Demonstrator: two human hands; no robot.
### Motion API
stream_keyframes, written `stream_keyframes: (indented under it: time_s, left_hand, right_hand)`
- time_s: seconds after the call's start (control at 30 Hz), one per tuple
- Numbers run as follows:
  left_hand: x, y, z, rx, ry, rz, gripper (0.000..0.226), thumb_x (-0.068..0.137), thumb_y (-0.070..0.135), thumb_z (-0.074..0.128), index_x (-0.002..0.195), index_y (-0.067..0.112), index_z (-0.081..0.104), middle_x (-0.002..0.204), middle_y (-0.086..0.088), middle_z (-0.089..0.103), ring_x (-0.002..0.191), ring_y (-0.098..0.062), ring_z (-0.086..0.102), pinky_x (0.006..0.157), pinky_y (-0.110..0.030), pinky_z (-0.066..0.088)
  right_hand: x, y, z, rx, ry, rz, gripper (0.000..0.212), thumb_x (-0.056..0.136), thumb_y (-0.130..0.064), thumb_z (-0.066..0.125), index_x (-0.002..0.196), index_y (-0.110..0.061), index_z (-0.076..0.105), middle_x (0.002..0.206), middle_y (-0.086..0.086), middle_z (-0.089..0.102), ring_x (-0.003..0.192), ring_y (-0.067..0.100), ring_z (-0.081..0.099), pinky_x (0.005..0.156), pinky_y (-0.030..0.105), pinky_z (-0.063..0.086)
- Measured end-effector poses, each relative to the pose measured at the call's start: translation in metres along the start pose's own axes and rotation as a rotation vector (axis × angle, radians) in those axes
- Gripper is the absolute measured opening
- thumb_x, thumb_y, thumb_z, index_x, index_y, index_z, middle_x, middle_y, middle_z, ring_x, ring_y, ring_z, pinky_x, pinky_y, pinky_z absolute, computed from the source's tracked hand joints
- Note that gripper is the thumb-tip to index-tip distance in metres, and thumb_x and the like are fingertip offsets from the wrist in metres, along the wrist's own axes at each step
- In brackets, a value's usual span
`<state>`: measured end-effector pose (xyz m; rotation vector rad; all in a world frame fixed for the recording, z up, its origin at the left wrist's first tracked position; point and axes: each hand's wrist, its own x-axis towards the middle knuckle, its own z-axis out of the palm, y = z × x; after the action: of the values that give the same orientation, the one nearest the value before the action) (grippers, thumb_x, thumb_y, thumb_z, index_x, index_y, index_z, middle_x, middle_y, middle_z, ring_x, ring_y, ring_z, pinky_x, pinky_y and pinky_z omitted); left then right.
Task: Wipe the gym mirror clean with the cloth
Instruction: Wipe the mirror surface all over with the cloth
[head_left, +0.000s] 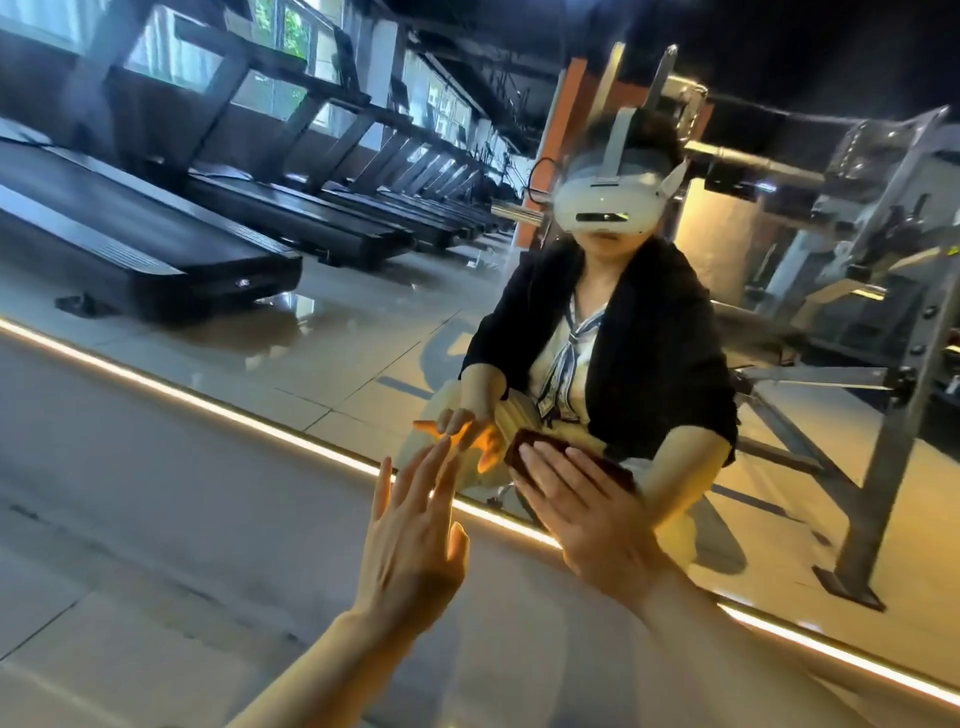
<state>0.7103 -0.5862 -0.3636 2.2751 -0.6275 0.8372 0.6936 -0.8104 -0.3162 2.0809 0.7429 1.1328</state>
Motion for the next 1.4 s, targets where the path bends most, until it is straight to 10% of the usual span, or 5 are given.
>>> stream_keyframes:
  time_s: [0.5, 0.7, 0.87, 1.07, 1.4]
  left_hand:
    - [-0.008, 0.021, 0.003, -0.178, -0.048, -0.157, 0.048, 0.088, 0.005, 0.069, 0.134, 0.015, 0.061, 0.129, -0.006, 0.063, 0.115, -0.024, 0.059, 0.091, -0.035, 0.051]
    - [-0.015, 0.050, -0.017, -1.156, -0.304, -0.741, 0.035, 0.103, 0.047, 0.036, 0.116, 0.031, 0.063, 0.107, 0.007, 0.073, 0.098, -0.006, 0.071, 0.070, -0.018, 0.055]
    - [-0.009, 0.059, -0.018, -1.301, -0.073, -0.846, 0.032, 0.105, 0.034, 0.043, 0.129, 0.019, 0.058, 0.110, -0.001, 0.072, 0.102, -0.016, 0.069, 0.078, -0.027, 0.054]
    - [0.034, 0.038, -0.002, -0.542, 0.526, -0.603, 0.043, 0.094, 0.030, 0.063, 0.133, 0.019, 0.049, 0.126, -0.001, 0.052, 0.111, -0.023, 0.056, 0.090, -0.006, 0.042]
    - [-0.009, 0.123, 0.105, -0.258, 0.334, -0.132, 0.047, 0.083, 0.017, 0.074, 0.118, 0.022, 0.044, 0.126, -0.006, 0.043, 0.095, -0.036, 0.063, 0.062, -0.040, 0.057]
  right_hand:
    - [-0.012, -0.054, 0.016, 0.299, 0.172, 0.427, 0.042, 0.100, 0.006, 0.044, 0.139, -0.003, 0.054, 0.147, 0.017, 0.045, 0.136, 0.032, 0.044, 0.116, 0.041, 0.037]
    - [0.038, -0.100, -0.029, 1.107, 0.240, 0.831, 0.034, 0.106, -0.010, 0.045, 0.140, -0.009, 0.047, 0.133, -0.018, 0.045, 0.122, -0.019, 0.043, 0.098, 0.005, 0.038]
    - [0.049, -0.090, -0.036, 1.139, 0.188, 0.799, 0.044, 0.105, -0.032, 0.033, 0.133, -0.012, 0.060, 0.147, 0.005, 0.051, 0.141, 0.007, 0.037, 0.118, 0.029, 0.032]
    - [-0.003, -0.038, -0.029, 0.597, 0.346, 0.792, 0.040, 0.101, -0.017, 0.046, 0.134, 0.003, 0.058, 0.146, 0.020, 0.046, 0.140, 0.035, 0.040, 0.110, 0.052, 0.040]
    - [-0.102, 0.007, -0.024, 0.358, 0.131, 0.640, 0.047, 0.101, -0.010, 0.042, 0.146, 0.000, 0.046, 0.157, 0.020, 0.036, 0.149, 0.035, 0.028, 0.122, 0.050, 0.025]
